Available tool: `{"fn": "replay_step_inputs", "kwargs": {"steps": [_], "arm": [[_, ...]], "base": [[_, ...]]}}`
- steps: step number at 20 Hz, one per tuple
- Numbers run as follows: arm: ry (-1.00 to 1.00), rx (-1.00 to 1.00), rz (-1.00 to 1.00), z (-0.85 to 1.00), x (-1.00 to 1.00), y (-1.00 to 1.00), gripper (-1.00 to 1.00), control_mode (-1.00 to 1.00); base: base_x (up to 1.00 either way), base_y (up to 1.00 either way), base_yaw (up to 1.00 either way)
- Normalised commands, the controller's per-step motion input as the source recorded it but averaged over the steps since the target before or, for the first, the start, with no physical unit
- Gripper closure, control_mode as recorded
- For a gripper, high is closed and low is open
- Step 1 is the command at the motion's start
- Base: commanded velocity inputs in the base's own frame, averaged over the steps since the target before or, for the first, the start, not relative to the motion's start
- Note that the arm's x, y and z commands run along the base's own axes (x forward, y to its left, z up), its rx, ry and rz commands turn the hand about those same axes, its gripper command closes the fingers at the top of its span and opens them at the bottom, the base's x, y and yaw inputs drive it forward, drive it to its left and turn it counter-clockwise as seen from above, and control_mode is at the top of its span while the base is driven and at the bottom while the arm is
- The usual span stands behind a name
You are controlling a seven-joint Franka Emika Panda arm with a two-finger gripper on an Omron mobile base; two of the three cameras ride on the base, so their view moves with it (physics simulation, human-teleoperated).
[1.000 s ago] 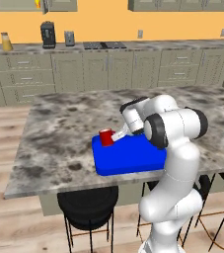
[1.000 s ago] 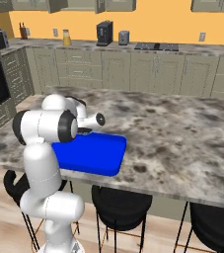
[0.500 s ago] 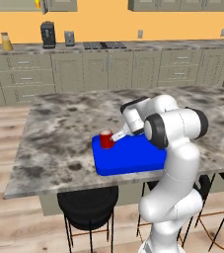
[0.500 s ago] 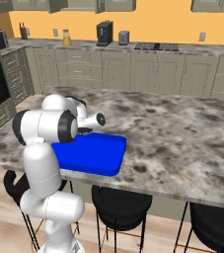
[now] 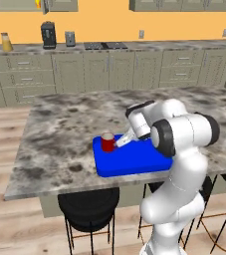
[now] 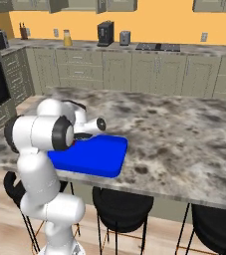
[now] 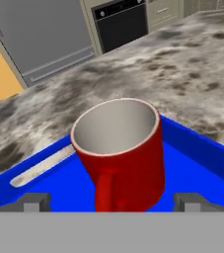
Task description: There is a tray on the dining counter. Grab the cup, mug, and pitcher and place them on the tray. The pitcher may be placed next to the tray if it cannot fit the tray.
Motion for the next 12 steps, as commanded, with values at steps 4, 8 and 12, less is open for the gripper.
{"fn": "replay_step_inputs", "kwargs": {"steps": [4, 8, 12], "arm": [[-0.01, -0.07, -0.08, 0.20, -0.58, -0.16, -1.00, -1.00], [0.00, -0.02, -0.10, 0.55, -0.18, -0.22, -1.00, -1.00], [0.00, 0.00, -0.13, 0.70, -0.12, -0.21, -1.00, -1.00]], "base": [[0.00, 0.00, 0.00], [0.00, 0.00, 0.00], [0.00, 0.00, 0.00]]}}
